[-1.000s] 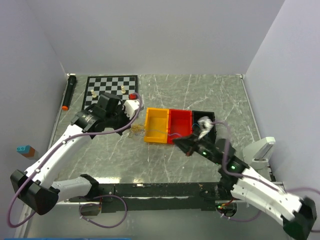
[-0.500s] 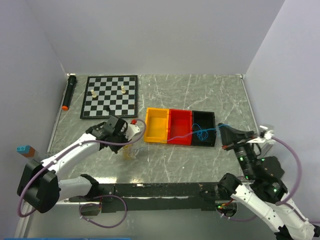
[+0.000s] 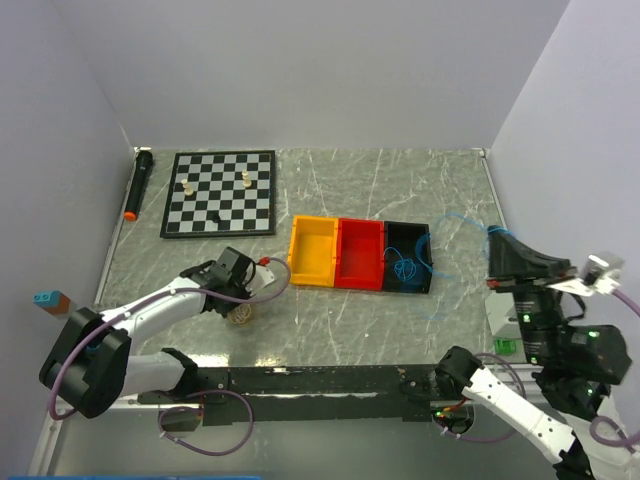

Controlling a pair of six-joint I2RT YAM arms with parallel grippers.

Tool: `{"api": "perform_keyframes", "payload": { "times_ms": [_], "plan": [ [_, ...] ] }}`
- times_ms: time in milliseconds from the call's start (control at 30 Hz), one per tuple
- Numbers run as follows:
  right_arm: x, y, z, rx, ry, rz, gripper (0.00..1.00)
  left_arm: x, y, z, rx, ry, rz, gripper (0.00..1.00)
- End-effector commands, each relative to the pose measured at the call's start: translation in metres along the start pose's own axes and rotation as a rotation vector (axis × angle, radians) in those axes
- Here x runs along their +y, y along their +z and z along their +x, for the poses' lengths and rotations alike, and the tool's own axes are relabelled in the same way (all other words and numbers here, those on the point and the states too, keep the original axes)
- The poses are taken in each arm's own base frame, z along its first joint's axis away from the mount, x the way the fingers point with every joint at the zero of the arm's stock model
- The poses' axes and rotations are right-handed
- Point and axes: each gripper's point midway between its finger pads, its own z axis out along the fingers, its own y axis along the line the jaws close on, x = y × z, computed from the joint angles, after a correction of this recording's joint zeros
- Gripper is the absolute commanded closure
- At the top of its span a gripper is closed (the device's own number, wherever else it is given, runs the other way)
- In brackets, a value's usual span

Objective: Untangle the cables

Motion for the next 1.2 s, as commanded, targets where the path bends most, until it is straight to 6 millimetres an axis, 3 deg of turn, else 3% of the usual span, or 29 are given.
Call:
{"api": "perform_keyframes", "payload": {
  "times_ms": [0,67,233,567,700,933,1167],
  "plan": [
    [0.0,0.0,-0.056,-0.134,-0.048,0.0,1.0,0.013,0.01,0.01,0.024,0.032,-0.089,0.99],
    [0.007,0.005,-0.053,-0.102,-0.056,-0.022,1.0,0.01,0.01,0.008,0.022,0.02,-0.07,0.99],
    [0.023,0.02,-0.025,-0.022,-0.071,-0.069,1.0,0.004,-0.01,-0.026,-0.074,-0.037,0.019,0.99],
    [0.022,0.046,0.002,0.016,-0.235,-0.026,1.0,-0.011,-0.095,-0.095,-0.353,-0.019,0.24,0.99],
    [0.032,0.064,0.013,0.022,-0.273,-0.034,1.0,-0.016,-0.107,-0.102,-0.38,-0.016,0.287,0.99],
    [0.038,0.092,0.028,0.026,-0.35,-0.016,1.0,-0.023,-0.107,-0.1,-0.364,-0.013,0.324,0.99],
    [0.019,0.111,0.051,0.064,-0.4,0.067,1.0,-0.025,-0.109,-0.098,-0.363,-0.012,0.333,0.99]
  ]
}}
